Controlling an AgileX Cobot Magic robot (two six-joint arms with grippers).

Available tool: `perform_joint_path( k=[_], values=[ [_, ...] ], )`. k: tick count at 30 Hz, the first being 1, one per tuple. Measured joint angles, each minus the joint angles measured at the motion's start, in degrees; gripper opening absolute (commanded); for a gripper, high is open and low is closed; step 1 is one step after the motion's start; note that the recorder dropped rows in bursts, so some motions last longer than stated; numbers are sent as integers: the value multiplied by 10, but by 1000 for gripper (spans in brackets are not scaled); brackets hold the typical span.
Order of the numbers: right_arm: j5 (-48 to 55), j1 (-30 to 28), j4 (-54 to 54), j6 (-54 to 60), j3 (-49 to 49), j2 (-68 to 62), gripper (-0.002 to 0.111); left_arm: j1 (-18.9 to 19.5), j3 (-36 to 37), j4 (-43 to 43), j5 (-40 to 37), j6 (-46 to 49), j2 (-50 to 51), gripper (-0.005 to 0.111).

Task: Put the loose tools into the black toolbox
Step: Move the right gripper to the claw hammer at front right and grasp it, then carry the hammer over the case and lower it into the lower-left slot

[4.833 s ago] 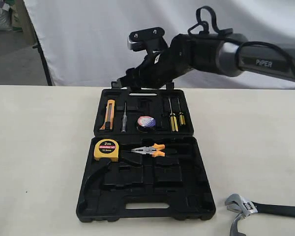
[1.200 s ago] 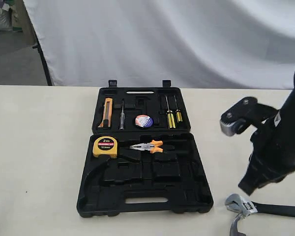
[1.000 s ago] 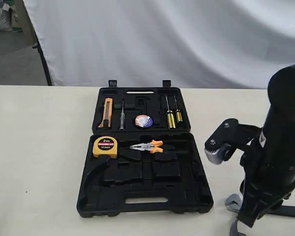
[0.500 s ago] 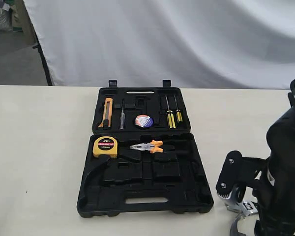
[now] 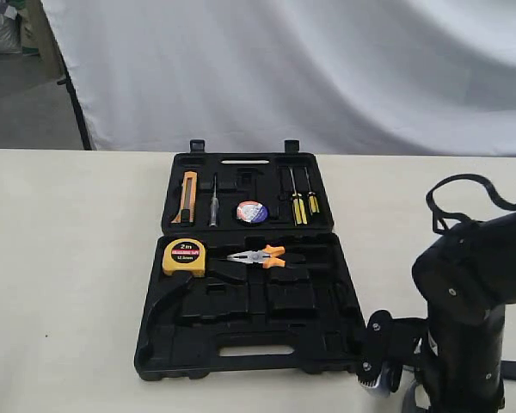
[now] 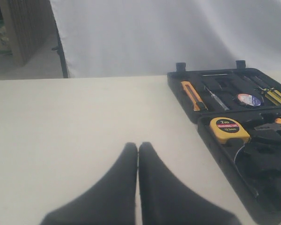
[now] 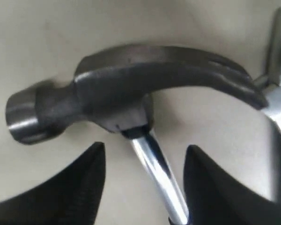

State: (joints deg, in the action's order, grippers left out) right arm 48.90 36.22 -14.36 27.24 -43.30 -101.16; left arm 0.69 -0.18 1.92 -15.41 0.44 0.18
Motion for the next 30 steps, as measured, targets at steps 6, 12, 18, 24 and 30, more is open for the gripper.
perform_joint_path(
  k=[6,12,18,24,30],
  values=[
    [-2,16,-2,6,-1,-11,0,0,0,0,0,0,0,1],
    [1,44,-10,9,-1,-11,0,0,0,0,0,0,0,1],
    [19,71,-1,9,-17,6,0,0,0,0,0,0,0,1],
    [22,94,12,30,-41,71,0,0,0,0,0,0,0,1],
    [16,95,49,92,-91,137,0,0,0,0,0,0,0,1]
  ],
)
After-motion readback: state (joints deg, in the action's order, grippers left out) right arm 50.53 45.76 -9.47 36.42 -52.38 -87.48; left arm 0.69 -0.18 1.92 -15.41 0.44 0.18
